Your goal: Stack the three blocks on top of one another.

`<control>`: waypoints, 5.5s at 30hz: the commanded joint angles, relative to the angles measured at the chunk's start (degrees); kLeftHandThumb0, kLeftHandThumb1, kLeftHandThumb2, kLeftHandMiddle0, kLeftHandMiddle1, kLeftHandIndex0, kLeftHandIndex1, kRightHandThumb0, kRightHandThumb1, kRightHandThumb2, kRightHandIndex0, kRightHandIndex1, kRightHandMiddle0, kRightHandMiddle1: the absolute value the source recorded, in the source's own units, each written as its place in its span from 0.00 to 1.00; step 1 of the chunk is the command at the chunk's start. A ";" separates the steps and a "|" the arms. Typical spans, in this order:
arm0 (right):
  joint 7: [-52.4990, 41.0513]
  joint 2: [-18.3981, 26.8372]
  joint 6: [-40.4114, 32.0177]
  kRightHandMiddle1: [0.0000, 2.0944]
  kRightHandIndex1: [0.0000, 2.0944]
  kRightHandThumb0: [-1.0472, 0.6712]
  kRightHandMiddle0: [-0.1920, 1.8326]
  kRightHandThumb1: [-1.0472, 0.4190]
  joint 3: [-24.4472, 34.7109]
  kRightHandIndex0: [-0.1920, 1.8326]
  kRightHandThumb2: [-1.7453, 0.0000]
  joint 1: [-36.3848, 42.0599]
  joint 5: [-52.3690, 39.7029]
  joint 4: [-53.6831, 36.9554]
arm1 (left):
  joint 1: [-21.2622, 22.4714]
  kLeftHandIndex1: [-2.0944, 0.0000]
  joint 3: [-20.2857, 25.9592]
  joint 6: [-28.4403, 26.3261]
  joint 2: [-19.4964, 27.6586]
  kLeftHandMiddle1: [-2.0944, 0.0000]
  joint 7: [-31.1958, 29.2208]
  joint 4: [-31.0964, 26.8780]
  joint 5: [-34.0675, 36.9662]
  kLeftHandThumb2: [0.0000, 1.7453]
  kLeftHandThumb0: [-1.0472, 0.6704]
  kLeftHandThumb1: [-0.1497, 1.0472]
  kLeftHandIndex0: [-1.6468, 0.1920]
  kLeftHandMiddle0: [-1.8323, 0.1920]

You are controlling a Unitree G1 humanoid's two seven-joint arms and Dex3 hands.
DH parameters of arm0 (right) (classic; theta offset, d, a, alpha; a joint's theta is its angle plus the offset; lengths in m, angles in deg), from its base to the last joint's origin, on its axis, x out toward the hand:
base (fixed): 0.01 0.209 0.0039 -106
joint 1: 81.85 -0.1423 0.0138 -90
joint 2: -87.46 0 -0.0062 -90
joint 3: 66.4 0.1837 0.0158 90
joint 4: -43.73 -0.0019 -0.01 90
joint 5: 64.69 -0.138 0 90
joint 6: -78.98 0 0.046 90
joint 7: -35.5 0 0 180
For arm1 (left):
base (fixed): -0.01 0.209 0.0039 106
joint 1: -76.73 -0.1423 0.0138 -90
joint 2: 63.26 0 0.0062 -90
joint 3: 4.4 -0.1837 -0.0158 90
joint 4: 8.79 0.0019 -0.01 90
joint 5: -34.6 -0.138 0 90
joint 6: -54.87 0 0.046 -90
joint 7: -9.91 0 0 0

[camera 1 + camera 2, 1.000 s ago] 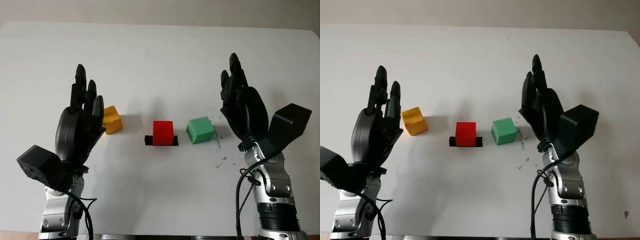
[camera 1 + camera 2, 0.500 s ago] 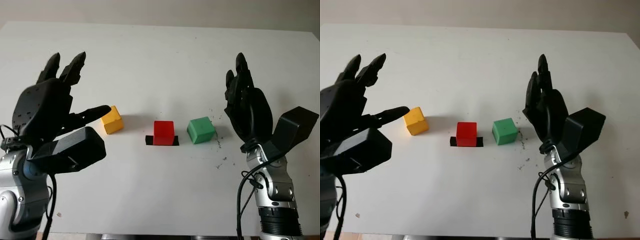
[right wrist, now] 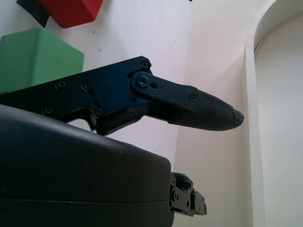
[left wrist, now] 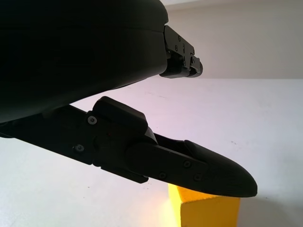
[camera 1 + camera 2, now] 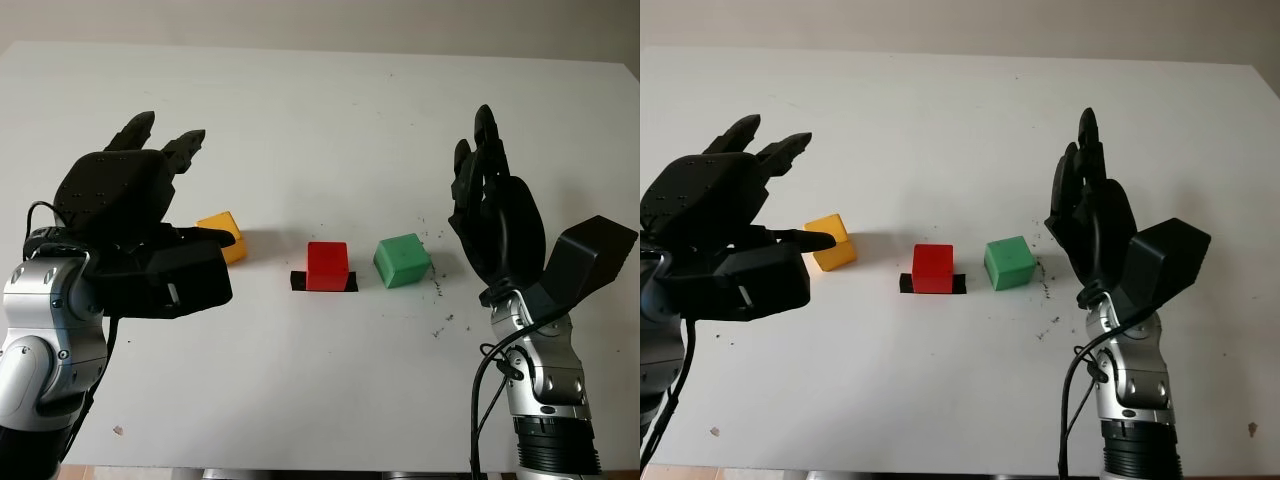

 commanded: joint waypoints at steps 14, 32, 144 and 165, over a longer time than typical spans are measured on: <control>0.52 -0.64 1.26 0.00 0.00 0.21 0.00 0.00 0.53 0.00 0.59 0.81 0.13 -1.01 | 2.02 0.94 -6.11 -1.30 -0.29 0.97 -2.94 3.52 -7.75 0.03 0.07 1.00 0.71 0.90; 0.00 -0.58 2.14 0.00 0.00 0.21 0.00 0.00 0.81 0.00 0.61 0.82 0.09 -0.76 | 0.06 0.40 -7.43 -0.43 -2.31 0.97 3.26 7.00 -13.16 0.07 0.09 1.00 0.80 0.83; 1.42 -2.98 6.41 0.00 0.00 0.20 0.00 0.00 -0.95 0.00 0.65 1.43 4.51 1.64 | 26.08 0.28 -14.45 30.56 0.93 0.98 -13.05 10.84 19.61 0.03 0.48 0.94 0.74 0.79; 1.75 -3.01 6.36 0.00 0.00 0.20 0.00 0.00 -1.06 0.00 0.64 1.70 5.06 1.58 | 25.77 0.27 -14.45 33.44 1.59 0.97 -11.60 12.55 18.74 0.03 0.46 0.98 0.74 0.80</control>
